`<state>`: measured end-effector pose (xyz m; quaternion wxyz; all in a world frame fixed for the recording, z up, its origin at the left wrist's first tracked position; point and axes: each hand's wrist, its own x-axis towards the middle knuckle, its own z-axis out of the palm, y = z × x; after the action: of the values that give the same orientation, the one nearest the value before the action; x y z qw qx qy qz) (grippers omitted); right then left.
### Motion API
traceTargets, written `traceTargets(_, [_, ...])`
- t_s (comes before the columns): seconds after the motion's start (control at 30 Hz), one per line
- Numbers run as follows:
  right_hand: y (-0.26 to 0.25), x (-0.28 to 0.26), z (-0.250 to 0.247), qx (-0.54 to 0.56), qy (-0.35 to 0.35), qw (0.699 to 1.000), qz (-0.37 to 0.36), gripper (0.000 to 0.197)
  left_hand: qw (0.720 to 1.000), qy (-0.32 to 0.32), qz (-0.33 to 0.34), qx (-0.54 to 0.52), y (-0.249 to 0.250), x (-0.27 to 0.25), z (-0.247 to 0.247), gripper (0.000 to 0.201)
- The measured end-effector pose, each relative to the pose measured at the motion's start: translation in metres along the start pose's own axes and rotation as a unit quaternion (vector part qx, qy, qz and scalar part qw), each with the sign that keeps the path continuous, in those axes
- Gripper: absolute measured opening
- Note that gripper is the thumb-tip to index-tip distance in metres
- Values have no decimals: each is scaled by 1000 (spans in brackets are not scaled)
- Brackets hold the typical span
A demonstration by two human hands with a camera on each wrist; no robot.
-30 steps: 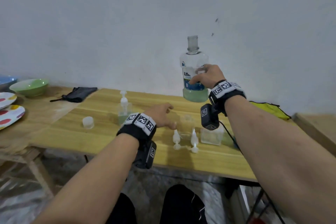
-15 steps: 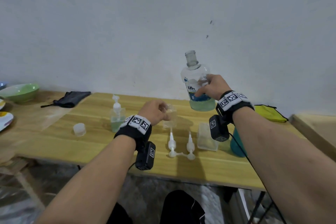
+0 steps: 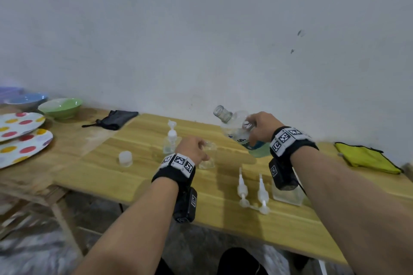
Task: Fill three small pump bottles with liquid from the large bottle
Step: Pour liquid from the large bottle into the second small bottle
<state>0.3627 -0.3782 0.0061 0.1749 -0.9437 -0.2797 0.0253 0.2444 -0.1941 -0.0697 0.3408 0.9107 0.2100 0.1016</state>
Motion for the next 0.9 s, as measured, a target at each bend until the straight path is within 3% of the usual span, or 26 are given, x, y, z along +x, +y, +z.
traceTargets(0.23, [0,9,8,-92,-42,995,16,71,1000,5,-12,-26,-3,12,3,65])
traceTargets(0.37, [0,15,16,-119,-50,991,16,64,999,11,-19,-40,-6,14,3,63])
traceTargets(0.53, [-3,17,22,-144,-50,988,7,41,999,12,-10,-49,-8,14,3,61])
traceTargets(0.9, [-5,18,24,-163,-37,986,17,35,998,4,-12,-59,-10,18,3,57])
